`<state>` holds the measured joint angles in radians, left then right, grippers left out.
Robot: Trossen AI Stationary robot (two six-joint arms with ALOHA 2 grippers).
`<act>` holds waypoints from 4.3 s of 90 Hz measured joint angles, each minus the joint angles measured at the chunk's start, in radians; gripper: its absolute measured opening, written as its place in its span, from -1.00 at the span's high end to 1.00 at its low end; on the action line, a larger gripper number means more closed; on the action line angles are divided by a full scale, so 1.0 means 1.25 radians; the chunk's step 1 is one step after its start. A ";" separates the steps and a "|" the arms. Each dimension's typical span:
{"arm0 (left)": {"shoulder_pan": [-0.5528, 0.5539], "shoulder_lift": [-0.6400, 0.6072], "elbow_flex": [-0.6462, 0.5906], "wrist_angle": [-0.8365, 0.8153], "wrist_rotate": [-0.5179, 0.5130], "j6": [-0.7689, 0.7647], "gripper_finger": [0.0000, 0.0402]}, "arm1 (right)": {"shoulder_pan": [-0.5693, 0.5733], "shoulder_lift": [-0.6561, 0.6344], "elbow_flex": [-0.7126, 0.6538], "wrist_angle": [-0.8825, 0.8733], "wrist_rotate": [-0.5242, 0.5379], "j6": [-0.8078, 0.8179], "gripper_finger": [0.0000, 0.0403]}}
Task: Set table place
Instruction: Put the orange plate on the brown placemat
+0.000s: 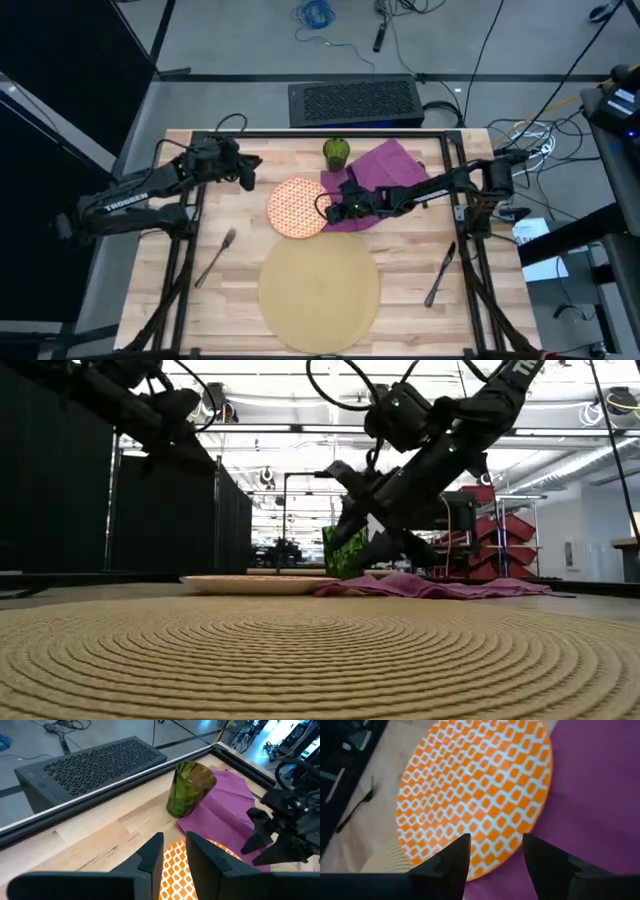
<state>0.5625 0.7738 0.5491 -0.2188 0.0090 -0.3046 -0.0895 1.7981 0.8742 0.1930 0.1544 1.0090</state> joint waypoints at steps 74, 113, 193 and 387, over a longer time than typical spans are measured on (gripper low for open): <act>-0.054 0.239 -0.001 -0.058 -0.032 0.025 0.66 | 0.005 0.002 0.000 0.018 0.026 -0.001 0.18; -0.083 0.446 -0.001 -0.022 -0.034 0.024 0.66 | 0.018 0.029 0.000 0.018 0.016 0.013 0.18; -0.132 0.569 0.003 0.084 -0.036 0.017 0.66 | 0.021 0.067 0.032 0.066 -0.003 0.005 0.18; -0.004 0.133 0.000 -0.036 -0.048 0.109 0.66 | 0.171 -0.353 0.076 -0.300 -0.280 0.024 0.99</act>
<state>0.5571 0.9404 0.5491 -0.2639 -0.0511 -0.1690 0.1242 1.3571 0.9688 -0.1818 -0.1951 1.0390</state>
